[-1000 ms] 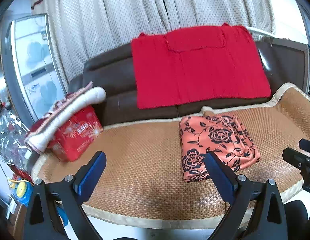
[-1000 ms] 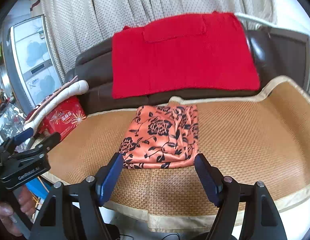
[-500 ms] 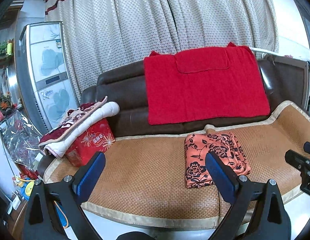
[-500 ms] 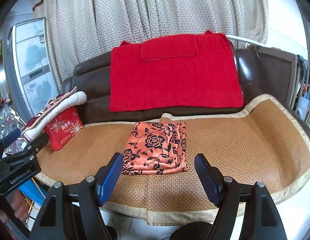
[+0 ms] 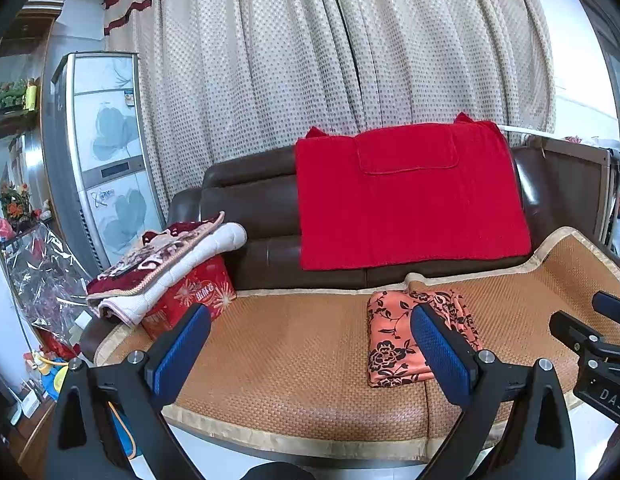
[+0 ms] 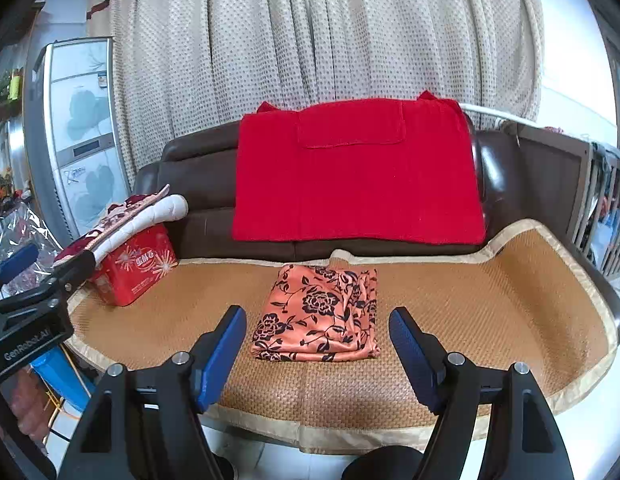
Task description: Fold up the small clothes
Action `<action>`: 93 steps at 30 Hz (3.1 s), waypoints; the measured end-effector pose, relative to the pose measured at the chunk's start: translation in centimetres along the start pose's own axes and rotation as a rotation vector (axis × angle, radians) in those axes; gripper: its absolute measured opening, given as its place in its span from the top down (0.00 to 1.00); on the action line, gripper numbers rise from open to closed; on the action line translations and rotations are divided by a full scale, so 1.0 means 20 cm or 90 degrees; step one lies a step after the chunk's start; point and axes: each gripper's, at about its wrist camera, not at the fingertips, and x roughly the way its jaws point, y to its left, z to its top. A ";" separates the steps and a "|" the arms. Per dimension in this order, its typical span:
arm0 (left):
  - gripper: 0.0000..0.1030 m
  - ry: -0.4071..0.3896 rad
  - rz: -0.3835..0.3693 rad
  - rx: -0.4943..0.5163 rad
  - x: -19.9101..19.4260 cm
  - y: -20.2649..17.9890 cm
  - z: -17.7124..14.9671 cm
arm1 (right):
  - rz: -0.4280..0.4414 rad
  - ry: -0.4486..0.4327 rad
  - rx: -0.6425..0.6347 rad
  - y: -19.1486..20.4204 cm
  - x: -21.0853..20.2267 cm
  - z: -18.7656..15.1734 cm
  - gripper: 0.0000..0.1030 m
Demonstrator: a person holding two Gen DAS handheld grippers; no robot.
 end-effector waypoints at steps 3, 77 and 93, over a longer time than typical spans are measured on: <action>0.03 -0.006 -0.001 -0.002 -0.03 0.01 0.01 | 0.005 -0.003 -0.003 0.02 -0.02 0.01 0.25; 0.03 0.023 0.000 -0.042 0.33 0.08 0.15 | -0.013 0.026 -0.034 0.17 0.33 0.25 0.25; 0.03 0.053 -0.006 -0.046 0.61 0.03 0.18 | -0.013 0.044 -0.038 0.18 0.61 0.34 0.25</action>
